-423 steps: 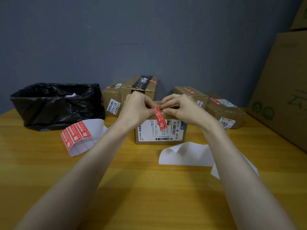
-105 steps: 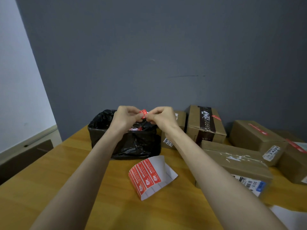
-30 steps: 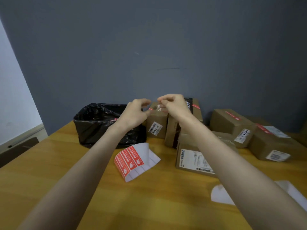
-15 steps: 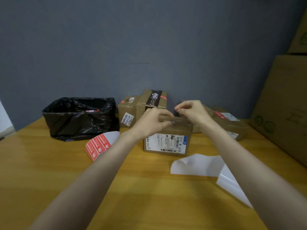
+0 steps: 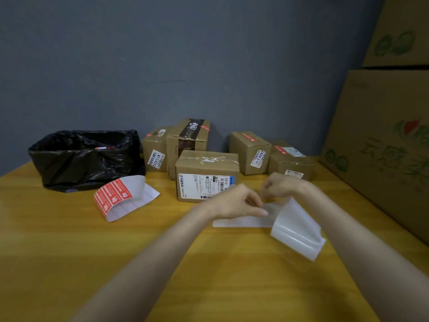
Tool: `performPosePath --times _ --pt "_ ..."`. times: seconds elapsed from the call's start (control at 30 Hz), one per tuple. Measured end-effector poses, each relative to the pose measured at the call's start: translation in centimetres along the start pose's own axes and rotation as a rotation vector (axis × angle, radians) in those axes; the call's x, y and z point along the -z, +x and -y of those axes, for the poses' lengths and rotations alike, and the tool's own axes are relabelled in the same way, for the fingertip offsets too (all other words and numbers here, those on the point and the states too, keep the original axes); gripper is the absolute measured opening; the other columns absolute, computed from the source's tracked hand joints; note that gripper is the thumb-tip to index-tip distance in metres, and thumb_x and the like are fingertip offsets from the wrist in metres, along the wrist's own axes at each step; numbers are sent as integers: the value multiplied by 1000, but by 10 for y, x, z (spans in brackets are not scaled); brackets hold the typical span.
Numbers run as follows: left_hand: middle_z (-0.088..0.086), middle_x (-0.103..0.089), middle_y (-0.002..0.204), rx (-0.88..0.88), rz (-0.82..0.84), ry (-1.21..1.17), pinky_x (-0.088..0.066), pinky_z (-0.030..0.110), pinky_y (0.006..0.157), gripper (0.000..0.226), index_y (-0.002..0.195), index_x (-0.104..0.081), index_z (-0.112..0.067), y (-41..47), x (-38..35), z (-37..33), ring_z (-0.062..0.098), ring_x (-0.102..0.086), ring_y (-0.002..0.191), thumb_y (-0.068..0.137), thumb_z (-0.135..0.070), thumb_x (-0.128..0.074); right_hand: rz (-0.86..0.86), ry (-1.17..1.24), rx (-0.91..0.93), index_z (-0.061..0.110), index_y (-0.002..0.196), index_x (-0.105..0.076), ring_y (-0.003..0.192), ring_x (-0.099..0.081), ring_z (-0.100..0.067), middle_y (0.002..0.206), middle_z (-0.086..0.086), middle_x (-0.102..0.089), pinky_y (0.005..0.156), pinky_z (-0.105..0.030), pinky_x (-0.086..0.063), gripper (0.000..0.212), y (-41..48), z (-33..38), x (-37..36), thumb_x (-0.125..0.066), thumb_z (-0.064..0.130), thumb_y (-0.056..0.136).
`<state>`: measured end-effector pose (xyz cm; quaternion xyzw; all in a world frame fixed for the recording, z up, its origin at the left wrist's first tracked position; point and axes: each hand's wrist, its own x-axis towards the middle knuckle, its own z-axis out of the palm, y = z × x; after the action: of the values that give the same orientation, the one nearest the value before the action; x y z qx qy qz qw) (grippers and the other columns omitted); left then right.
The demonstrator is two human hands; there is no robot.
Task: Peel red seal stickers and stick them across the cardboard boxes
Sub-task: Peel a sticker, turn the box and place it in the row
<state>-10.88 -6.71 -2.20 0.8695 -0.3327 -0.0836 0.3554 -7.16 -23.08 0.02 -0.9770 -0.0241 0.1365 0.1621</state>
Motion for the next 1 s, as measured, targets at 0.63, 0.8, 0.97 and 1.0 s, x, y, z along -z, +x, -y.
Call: performPosePath --times 0.63,0.8,0.97,1.0 --pt "3 -60 82 328 -356 -697 -49 29 66 14 83 -54 -13 9 31 -2 14 -57 74 95 -18 -52 -155 610 174 16 113 -66 111 -52 -8 117 12 -58 100 -30 -37 54 -24 0 7 -33 54 95" --pt "6 -60 99 275 -527 -703 -50 30 64 13 104 -52 -12 6 46 -3 20 -60 84 94 -20 -54 -452 739 214 26 85 -66 86 -55 -4 88 13 -62 69 -20 -40 50 -22 19 10 -24 52 97" --pt "3 -59 89 193 -654 -704 -47 29 60 5 96 -54 -15 8 51 -4 23 -61 78 97 -16 -49 -684 885 245 16 94 -60 93 -58 -15 98 -2 -63 68 -20 -42 46 -10 33 10 -33 53 94" --pt "3 -60 92 190 -669 -704 -49 29 62 9 94 -57 -15 9 52 -5 23 -62 80 97 -17 -48 -758 891 267 13 92 -59 90 -59 -17 93 -5 -62 69 -22 -43 43 -8 34 9 -37 51 94"
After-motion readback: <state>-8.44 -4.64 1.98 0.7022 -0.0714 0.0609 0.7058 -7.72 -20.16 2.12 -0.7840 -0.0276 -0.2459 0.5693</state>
